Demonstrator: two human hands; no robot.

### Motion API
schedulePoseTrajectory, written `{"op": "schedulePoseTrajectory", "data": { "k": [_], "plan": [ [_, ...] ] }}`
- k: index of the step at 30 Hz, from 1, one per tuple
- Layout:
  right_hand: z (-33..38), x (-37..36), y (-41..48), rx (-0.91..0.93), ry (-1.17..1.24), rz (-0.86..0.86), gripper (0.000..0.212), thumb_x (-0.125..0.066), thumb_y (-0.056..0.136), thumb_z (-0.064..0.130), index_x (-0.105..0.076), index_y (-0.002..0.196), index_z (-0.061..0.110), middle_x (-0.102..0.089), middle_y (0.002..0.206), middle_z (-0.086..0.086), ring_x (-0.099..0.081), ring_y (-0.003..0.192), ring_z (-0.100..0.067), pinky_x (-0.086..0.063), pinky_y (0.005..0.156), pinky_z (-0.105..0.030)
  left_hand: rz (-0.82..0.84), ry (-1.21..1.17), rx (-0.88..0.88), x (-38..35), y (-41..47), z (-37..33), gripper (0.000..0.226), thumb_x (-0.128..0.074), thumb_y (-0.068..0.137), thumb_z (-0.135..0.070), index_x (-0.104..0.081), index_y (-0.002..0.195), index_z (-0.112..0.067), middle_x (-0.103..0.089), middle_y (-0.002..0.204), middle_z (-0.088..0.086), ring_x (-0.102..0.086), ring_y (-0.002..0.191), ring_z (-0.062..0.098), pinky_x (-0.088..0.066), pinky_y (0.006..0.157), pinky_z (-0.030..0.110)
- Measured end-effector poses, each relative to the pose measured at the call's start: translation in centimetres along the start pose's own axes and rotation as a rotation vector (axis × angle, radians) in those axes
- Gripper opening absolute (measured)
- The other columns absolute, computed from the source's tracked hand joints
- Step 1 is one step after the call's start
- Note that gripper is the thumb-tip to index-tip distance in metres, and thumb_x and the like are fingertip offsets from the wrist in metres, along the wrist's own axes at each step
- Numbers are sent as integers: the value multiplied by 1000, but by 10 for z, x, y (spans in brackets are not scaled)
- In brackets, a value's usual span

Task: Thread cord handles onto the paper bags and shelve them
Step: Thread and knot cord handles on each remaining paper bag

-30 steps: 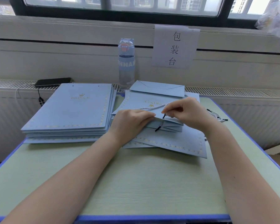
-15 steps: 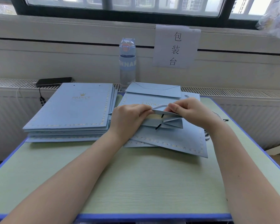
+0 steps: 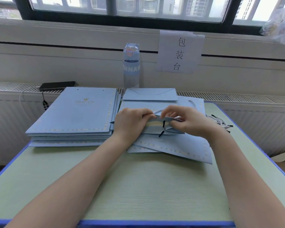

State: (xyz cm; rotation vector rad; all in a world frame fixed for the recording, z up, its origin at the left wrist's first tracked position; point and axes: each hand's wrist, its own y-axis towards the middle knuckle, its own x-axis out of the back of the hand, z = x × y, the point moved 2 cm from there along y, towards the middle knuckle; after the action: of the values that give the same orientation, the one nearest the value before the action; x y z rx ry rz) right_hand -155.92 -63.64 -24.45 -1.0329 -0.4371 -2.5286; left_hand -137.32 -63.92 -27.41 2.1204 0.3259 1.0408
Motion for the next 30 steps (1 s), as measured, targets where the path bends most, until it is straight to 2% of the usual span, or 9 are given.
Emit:
{"op": "schedulePoseTrajectory", "data": {
  "k": [4,9,14,17,20,23,25,27,30],
  "plan": [
    [0,-7,4,48,-170,-20,43,-53,84,-6,-73,91,31,-57,87,14,-54,78,-2,-44,67,-15,128,-3,111,-1,3,-4,19,-65,86,-40,-77,93,-26,-73,78,-6,-62,74,13,-40,62,25],
    [-3,-10,12,183,-335,-70,19,-71,78,0,-78,86,17,-61,82,5,-56,74,-10,-40,70,-14,149,-25,136,1,3,-6,19,-66,85,-40,-77,92,-25,-73,78,-5,-62,74,14,-48,65,30],
    [-6,-7,10,196,-112,-150,14,-77,75,6,-77,78,19,-61,79,7,-56,69,-5,-44,68,-16,129,-70,151,3,4,-4,17,-69,84,-37,-77,90,-24,-74,80,-7,-65,76,12,-50,67,29],
    [-5,0,4,100,120,-108,23,-74,78,10,-74,93,27,-64,87,7,-58,74,-2,-46,70,-13,165,-83,114,3,3,0,14,-72,81,-39,-77,85,-26,-74,77,-8,-68,76,11,-53,68,32],
    [-15,6,3,52,88,-123,34,-60,91,13,-64,111,40,-62,103,12,-57,87,-2,-46,84,-17,272,-14,-62,1,1,5,22,-69,77,-53,-75,76,-32,-72,80,-14,-67,78,7,-51,66,28],
    [-25,3,8,-27,-71,-184,35,-50,96,10,-62,119,32,-58,116,12,-55,90,-11,-41,88,-21,329,-54,-128,1,2,9,36,-61,75,-59,-76,79,-27,-71,104,-9,-61,103,13,-46,89,32],
    [-29,-5,12,-36,-229,-165,32,-52,95,10,-63,121,25,-56,117,9,-51,83,-8,-35,82,-16,302,-20,-49,-1,5,15,38,-60,82,-53,-73,101,-23,-65,120,-2,-53,116,20,-41,99,38],
    [-31,-10,15,-24,-277,-157,27,-55,94,10,-66,117,20,-53,109,8,-47,75,4,-28,76,-11,352,21,140,-3,7,23,40,-61,89,-38,-61,124,-17,-55,130,2,-46,123,21,-37,103,34],
    [-33,-9,17,-39,-300,-212,16,-58,92,10,-71,102,12,-52,92,2,-45,70,1,-27,68,-15,362,-14,320,-2,8,32,22,-60,92,-27,-66,107,-13,-59,107,2,-53,103,18,-36,82,22]
  ]
}}
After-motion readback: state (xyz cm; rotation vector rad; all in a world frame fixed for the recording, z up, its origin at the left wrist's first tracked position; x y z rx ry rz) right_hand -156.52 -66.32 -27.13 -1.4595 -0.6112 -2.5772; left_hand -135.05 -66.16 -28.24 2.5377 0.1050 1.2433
